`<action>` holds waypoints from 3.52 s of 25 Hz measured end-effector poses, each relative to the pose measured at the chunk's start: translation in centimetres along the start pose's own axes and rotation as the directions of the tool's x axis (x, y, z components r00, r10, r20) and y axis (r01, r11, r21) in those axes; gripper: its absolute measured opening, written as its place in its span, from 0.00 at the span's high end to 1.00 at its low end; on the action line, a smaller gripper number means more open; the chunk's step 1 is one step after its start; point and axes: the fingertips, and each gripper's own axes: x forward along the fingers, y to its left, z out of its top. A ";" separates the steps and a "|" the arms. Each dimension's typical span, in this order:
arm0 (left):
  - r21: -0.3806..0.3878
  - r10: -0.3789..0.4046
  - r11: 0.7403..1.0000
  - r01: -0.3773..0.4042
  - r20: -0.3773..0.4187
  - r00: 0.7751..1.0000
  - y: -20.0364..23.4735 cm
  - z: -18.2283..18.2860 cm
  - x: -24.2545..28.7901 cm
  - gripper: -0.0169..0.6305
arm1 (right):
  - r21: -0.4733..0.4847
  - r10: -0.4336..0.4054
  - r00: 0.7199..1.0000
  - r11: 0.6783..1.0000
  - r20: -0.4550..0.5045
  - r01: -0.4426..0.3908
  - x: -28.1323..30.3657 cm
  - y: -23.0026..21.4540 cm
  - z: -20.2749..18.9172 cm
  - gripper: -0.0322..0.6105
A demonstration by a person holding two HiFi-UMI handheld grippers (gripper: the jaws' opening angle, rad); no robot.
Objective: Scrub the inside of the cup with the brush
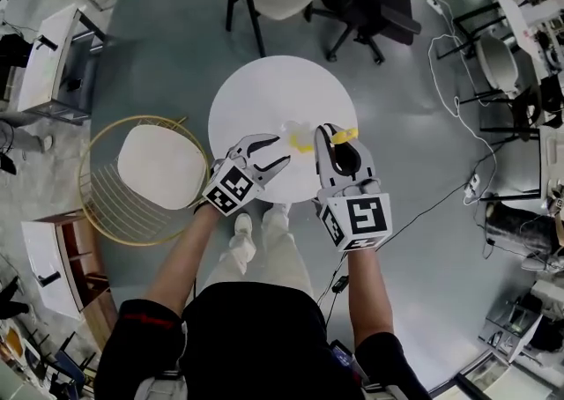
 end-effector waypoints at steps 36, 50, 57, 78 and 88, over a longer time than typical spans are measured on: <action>0.070 -0.028 0.998 0.010 0.268 0.963 -5.6 12.3 -15.1 0.95 | 0.083 -0.057 0.998 0.995 0.033 0.055 -7.6 7.5 2.0 0.87; 0.081 -0.020 0.997 -0.004 0.291 0.956 -7.0 13.8 -16.8 0.95 | 0.092 -0.065 0.994 0.994 0.084 0.057 -9.7 8.8 3.1 0.87; 0.087 -0.003 0.996 -0.025 0.303 0.953 -9.8 15.1 -16.3 0.95 | 0.096 -0.058 0.994 0.994 0.096 0.049 -13.1 8.3 3.0 0.87; 0.075 0.136 0.983 -0.167 0.310 0.941 -19.7 15.6 -16.7 0.95 | 0.063 0.026 0.994 0.997 0.104 -0.033 -22.9 7.9 0.9 0.87; 0.052 0.210 0.969 -0.242 0.345 0.915 -21.8 16.7 -18.8 0.95 | 0.039 0.073 0.991 0.996 0.115 -0.078 -25.2 9.4 1.0 0.87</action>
